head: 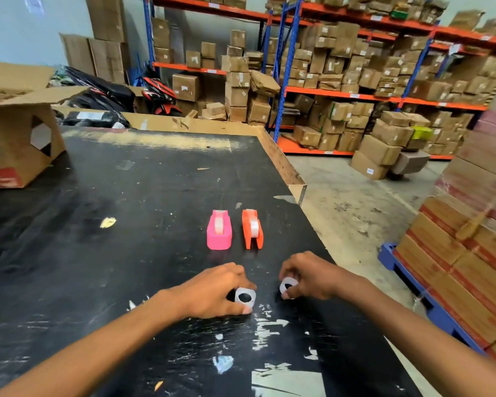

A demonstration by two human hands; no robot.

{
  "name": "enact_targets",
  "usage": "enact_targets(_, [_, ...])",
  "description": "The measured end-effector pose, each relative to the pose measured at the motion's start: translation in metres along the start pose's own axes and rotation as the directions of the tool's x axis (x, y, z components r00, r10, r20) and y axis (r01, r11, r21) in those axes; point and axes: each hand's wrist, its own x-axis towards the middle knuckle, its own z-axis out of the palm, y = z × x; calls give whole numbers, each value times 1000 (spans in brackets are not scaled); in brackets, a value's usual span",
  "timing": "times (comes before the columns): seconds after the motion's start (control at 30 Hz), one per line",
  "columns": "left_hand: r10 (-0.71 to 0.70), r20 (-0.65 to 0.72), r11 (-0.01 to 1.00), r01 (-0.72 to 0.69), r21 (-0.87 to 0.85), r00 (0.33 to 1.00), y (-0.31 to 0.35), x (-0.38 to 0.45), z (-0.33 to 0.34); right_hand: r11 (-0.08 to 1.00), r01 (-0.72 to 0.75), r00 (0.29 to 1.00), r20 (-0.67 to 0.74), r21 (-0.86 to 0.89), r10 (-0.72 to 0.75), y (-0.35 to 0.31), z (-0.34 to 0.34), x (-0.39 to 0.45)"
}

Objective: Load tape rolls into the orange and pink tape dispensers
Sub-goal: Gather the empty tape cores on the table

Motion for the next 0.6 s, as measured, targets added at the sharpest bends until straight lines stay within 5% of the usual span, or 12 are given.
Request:
enact_targets(0.3, [-382, -177, 920, 392, 23, 907, -87, -70, -36, 953, 296, 955, -30, 62, -295, -105, 9, 74])
enact_targets(0.6, [-528, -215, 843, 537, -20, 821, -129, -68, -67, 899, 295, 918, -165, -323, -361, -157, 7, 162])
